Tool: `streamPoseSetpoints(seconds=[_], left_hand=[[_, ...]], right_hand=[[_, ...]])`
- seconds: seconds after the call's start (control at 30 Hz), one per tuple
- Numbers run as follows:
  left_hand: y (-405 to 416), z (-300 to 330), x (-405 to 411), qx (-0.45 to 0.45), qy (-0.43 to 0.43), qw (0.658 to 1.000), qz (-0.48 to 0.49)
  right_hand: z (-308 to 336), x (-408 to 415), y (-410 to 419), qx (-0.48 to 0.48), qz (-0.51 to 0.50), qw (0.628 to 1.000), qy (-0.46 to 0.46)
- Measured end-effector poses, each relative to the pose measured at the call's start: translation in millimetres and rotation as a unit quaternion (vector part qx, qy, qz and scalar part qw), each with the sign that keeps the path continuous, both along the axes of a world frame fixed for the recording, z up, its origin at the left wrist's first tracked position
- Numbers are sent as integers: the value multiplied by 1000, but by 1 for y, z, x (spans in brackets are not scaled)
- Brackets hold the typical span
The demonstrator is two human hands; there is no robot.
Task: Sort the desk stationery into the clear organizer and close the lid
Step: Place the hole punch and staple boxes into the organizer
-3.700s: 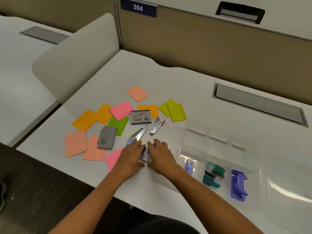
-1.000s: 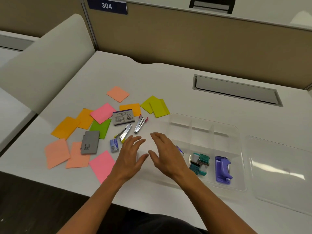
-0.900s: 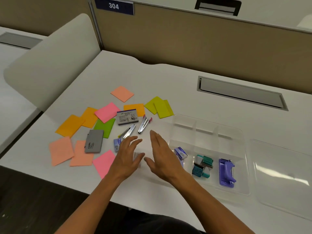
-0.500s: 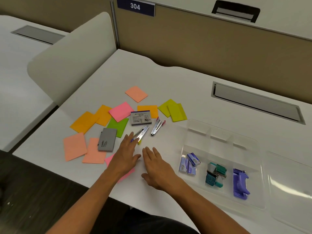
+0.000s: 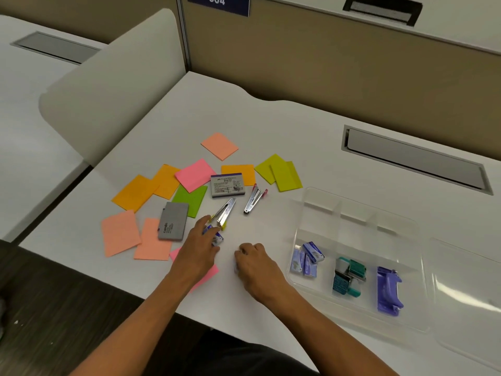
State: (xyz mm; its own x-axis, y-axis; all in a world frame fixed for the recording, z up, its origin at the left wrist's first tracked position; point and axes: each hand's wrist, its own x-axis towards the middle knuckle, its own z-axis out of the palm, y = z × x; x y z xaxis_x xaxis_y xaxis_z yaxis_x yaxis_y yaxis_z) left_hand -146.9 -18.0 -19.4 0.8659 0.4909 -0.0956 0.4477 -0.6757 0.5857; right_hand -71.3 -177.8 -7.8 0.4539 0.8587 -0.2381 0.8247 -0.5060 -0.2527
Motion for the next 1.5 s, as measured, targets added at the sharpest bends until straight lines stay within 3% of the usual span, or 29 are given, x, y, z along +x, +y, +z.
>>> streamPoseSetpoints(seconds=[0.33,0.7,1.07,1.5], left_hand=[[-34,13,-6,-41,-49,997,30],[-97,37,39,-51,-107,990,-77],[-138,42,61,-52,-53,976,-204],[-144,29,73,-9,47,970,-238]], right_hand=[[30,8,-38,92,-77,990,69],[58,25,-109,137,-221,964,55],[52,29,-143,107,-291,948,71],[35,38,-144,58,-326,940,77]])
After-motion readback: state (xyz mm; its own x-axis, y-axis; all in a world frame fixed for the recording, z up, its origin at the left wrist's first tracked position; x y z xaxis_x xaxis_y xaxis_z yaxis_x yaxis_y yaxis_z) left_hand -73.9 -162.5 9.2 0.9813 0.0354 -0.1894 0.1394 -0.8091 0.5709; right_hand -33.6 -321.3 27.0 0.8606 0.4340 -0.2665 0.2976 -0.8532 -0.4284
